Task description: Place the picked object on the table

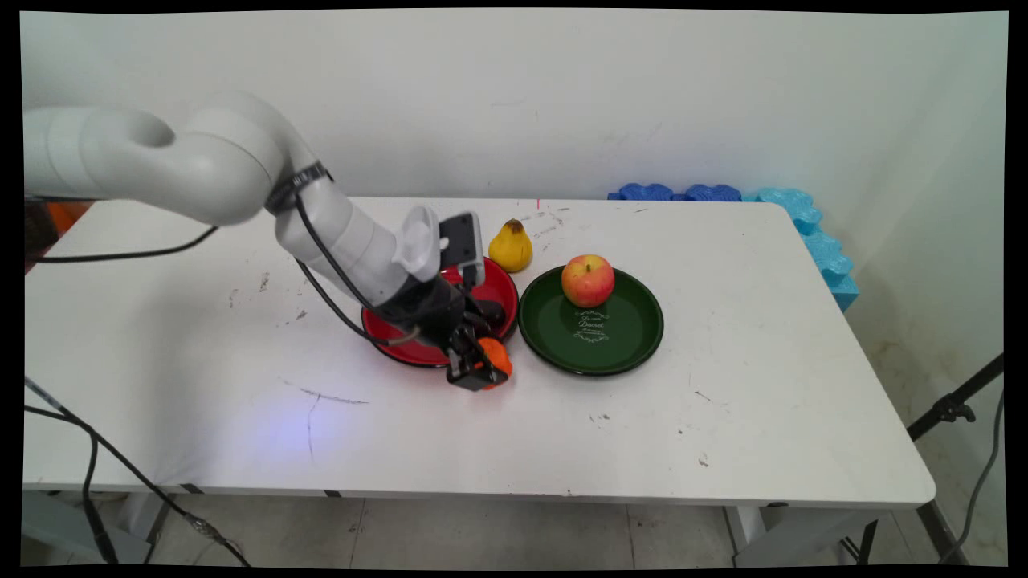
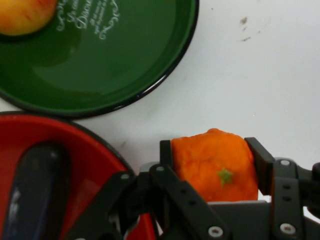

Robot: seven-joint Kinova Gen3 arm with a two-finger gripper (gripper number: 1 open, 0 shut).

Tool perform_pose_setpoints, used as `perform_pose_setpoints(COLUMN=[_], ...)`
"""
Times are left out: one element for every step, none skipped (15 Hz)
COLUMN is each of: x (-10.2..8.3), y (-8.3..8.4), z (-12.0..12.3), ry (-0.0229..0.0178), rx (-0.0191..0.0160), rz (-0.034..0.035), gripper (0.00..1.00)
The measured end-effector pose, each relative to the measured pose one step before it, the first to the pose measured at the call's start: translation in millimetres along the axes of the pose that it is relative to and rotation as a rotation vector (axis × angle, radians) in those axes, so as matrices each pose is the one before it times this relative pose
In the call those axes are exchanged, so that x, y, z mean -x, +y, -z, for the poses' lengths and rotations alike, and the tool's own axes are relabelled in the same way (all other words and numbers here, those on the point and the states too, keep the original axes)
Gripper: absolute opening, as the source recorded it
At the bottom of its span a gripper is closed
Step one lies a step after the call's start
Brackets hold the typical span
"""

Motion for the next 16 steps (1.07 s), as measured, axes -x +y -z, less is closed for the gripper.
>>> perform_pose_setpoints(x=[1.10, 1.30, 1.40, 1.22, 0.94, 0.92, 0.67, 0.57, 0.72, 0.38, 0.18, 0.17, -0.34, -0.33, -0.94, -1.72], y=[0.30, 0.16, -0.09, -0.13, 0.04, 0.11, 0.19, 0.09, -0.04, -0.09, -0.03, 0.25, 0.29, 0.51, 0.63, 0.27], z=[-3.87, -5.67, -6.17, -5.72, -4.53, -5.05, -4.70, -3.67, -3.66, -3.30, -2.21, -2.01, -1.66, -0.86, -0.35, 0.58], ry=[0.00069, 0.00087, 0.00194, 0.00286, 0.00313, 0.00348, 0.00307, 0.00291, 0.00290, 0.00233, 0.00220, 0.00273, 0.00324, 0.00285, 0.00304, 0.00339], rx=[0.00232, 0.00275, 0.00129, 0.00039, 0.00054, 0.00136, 0.00186, 0.00125, 0.00100, 0.00134, 0.00068, 0.00112, 0.00168, 0.00227, 0.00308, 0.00329], rz=[-0.00181, -0.00255, -0.00103, -0.00021, 0.00015, -0.00075, -0.00176, -0.00128, -0.00099, -0.00119, -0.00048, -0.00031, -0.00106, -0.00081, -0.00064, 0.00025], gripper=[0.00, 0.00, 0.00, 0.00, 0.00, 0.00, 0.00, 0.00, 0.00, 0.00, 0.00, 0.00, 1.00, 1.00, 1.00, 1.00])
